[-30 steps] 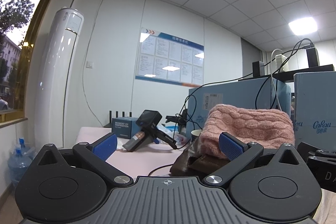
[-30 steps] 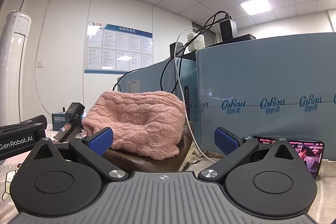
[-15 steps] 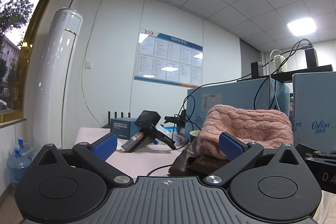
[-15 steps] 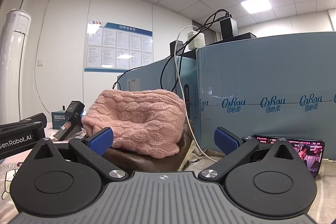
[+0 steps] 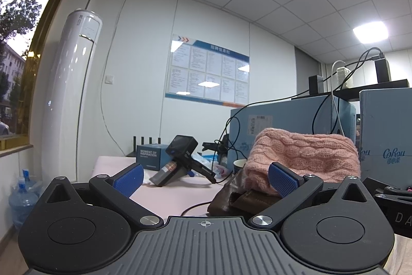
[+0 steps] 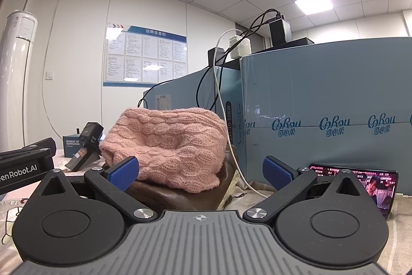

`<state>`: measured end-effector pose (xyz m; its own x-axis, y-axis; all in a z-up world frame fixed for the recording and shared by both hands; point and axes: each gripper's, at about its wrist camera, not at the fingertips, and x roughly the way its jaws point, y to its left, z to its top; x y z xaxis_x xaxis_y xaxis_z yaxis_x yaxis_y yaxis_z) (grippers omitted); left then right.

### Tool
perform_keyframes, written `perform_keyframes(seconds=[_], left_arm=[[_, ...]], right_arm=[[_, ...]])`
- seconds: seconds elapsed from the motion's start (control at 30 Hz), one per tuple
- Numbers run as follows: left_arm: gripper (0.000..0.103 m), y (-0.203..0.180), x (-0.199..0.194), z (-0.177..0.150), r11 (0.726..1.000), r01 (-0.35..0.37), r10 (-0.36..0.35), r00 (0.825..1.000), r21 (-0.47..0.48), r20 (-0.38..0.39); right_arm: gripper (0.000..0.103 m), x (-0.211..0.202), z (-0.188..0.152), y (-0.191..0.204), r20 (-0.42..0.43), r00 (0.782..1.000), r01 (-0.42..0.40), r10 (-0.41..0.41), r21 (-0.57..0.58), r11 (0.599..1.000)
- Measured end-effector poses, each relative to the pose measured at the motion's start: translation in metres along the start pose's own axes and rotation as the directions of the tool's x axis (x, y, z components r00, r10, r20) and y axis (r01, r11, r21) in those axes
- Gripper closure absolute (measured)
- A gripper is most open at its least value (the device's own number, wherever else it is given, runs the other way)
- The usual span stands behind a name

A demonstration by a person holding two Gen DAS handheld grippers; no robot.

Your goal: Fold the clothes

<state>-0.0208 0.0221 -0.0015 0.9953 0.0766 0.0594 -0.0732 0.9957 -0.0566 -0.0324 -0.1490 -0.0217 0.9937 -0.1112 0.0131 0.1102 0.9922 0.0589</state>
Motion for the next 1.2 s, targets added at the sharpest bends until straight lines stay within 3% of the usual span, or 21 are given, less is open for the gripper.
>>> perform_keyframes(seconds=[1.2], left_arm=[[0.0, -0.0044, 0.0013, -0.0012, 1.0, 0.007, -0.006, 1.0, 0.022, -0.009]], right_arm=[[0.0, 0.0017, 0.0005, 0.0001, -0.011, 1.0, 0.001, -0.001, 0.0, 1.0]])
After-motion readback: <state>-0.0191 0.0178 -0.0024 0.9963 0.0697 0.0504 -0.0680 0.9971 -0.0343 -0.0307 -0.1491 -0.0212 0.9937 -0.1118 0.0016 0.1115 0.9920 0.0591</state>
